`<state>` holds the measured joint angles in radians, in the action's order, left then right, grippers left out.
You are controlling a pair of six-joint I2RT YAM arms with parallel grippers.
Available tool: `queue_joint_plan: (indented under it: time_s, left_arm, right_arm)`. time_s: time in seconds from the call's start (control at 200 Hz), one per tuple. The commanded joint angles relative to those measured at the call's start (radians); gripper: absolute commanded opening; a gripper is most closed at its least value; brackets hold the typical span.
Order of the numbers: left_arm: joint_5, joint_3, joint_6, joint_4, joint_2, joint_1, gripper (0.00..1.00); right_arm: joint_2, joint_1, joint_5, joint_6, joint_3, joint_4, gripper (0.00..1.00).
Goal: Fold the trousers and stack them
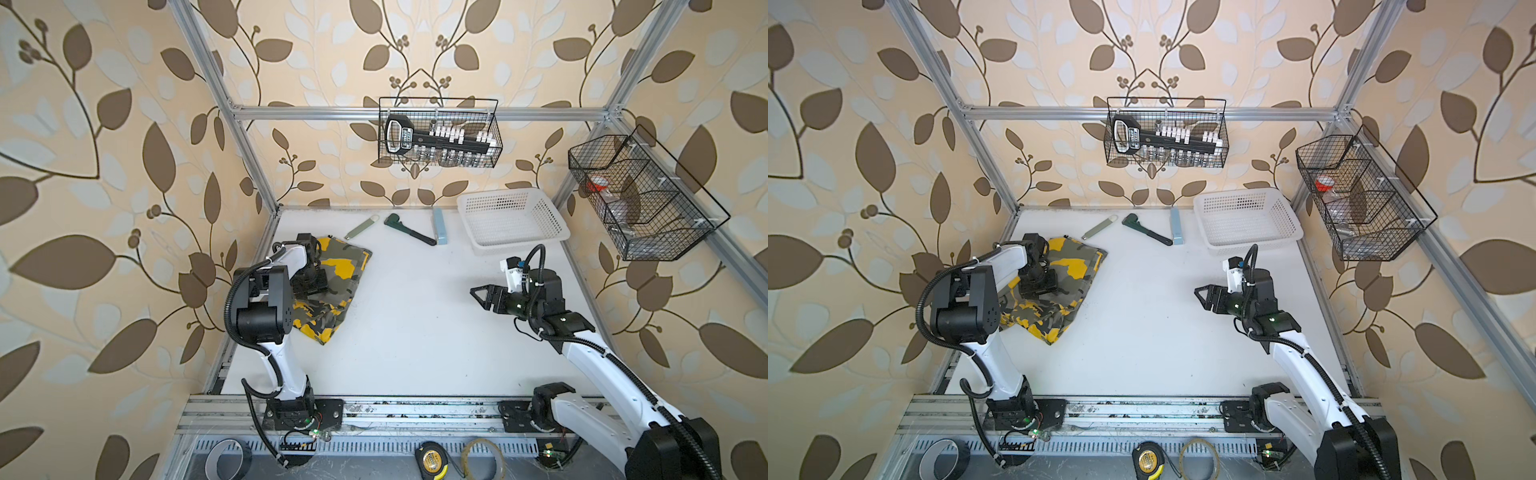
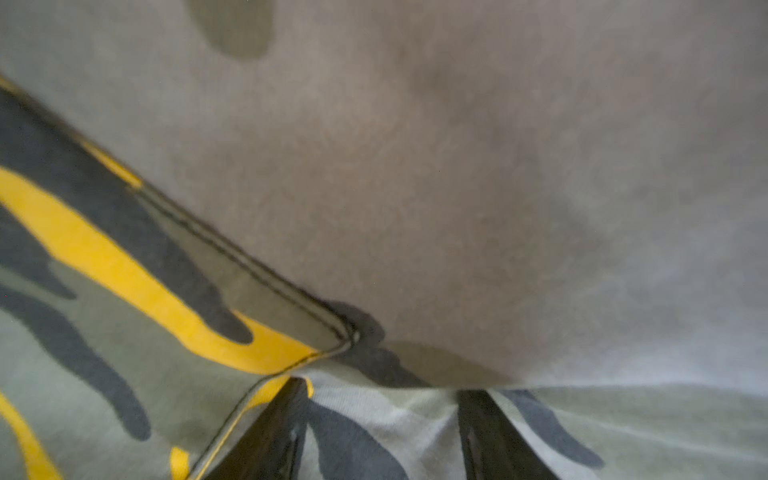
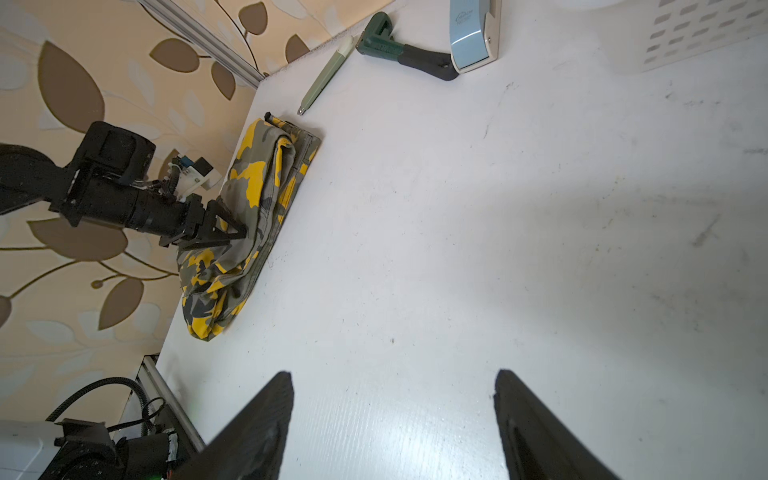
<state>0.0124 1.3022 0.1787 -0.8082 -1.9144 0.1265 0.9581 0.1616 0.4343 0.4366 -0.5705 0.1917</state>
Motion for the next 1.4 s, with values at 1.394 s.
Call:
queue_joint_plan:
  time_s: [1.394]
  left_arm:
    - [-0.199,0.401,-0.123,0.011,0.087,0.044,0.85]
  right_arm:
    - [0.054,-0.123,-0.142,-0.145,-0.064,-0.077,0.81]
